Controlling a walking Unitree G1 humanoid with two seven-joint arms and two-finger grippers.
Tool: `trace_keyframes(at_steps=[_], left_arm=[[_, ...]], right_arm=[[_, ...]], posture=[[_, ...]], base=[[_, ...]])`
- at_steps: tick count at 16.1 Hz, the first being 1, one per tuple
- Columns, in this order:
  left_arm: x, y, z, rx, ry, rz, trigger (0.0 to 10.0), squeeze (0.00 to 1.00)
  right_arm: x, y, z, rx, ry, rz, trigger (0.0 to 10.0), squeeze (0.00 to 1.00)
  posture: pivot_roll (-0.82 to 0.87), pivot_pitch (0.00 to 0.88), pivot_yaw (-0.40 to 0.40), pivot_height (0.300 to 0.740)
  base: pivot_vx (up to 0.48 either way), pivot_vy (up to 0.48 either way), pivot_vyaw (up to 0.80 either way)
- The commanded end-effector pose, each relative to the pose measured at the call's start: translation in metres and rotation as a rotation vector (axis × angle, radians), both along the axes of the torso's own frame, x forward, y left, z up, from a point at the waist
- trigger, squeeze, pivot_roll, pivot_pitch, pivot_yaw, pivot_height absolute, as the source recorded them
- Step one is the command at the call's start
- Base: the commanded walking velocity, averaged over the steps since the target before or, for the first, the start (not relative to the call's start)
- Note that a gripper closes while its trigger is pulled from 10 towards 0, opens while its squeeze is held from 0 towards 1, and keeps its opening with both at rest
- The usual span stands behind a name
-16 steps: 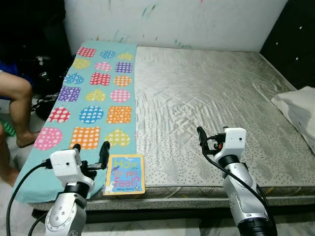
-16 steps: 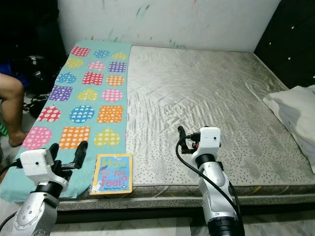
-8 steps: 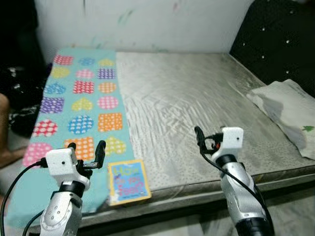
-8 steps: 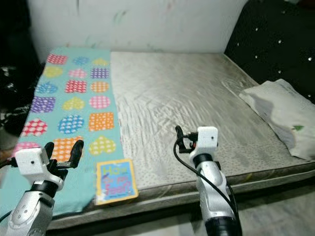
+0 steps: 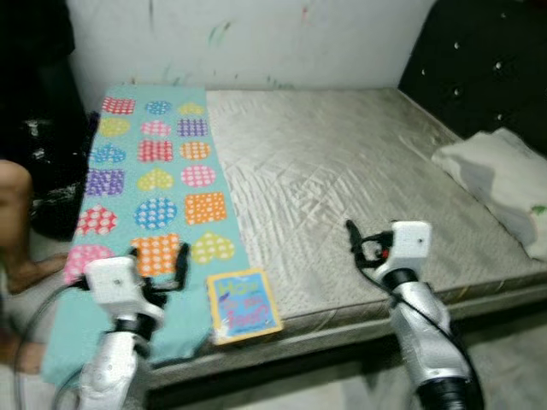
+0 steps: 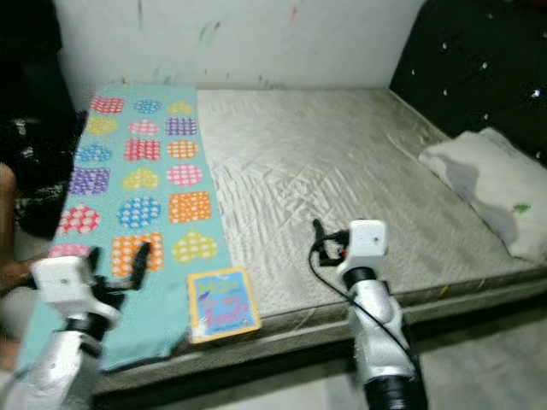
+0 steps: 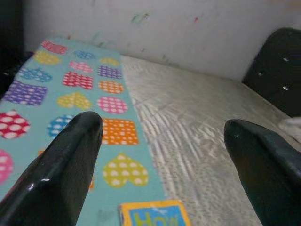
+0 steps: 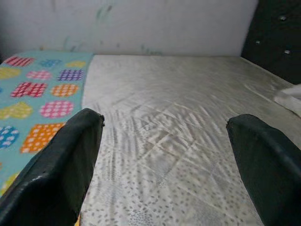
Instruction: Clean up the room
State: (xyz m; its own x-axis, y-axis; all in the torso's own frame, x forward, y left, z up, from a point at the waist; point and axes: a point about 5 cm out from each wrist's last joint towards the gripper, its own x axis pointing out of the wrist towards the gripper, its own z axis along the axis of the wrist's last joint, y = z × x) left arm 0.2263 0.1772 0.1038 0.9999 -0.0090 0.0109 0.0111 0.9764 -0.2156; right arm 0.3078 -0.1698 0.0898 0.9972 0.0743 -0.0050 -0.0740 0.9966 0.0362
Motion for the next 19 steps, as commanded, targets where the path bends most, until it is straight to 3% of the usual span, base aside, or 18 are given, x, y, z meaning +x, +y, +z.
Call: trace_keyframes(at_steps=[1,4,9,19], left_arm=[[0.0012,0.0023,0.0018,0.011,-0.001,0.004,10.0,0.0],[0.0016,0.0019,0.002,0.013,-0.005,0.008,10.0,0.0],[0.0009,-0.0026,0.004,0.016,-0.024,-0.03,10.0,0.0],[0.0001,-0.0027,0.0044,0.014,-0.028,-0.05,10.0,0.0]], right_arm=[[0.0004,0.0004,0.0002,0.006,0.001,-0.002,10.0,0.0],[-0.0001,-0.0002,0.0,0.005,0.003,-0.002,10.0,0.0],[0.0,-0.0004,0.0003,-0.001,0.002,0.003,10.0,0.0],[-0.0001,-0.0007,0.0018,0.0,-0.009,-0.006,10.0,0.0]], posture=[[0.03,0.029,-0.075,0.74],[0.02,0.03,-0.075,0.74],[0.02,0.031,-0.078,0.74],[0.02,0.035,-0.072,0.74]], base=[[0.0,0.48,0.0],[0.0,0.407,0.0],[0.0,0.0,0.0],[0.367,0.0,0.0]])
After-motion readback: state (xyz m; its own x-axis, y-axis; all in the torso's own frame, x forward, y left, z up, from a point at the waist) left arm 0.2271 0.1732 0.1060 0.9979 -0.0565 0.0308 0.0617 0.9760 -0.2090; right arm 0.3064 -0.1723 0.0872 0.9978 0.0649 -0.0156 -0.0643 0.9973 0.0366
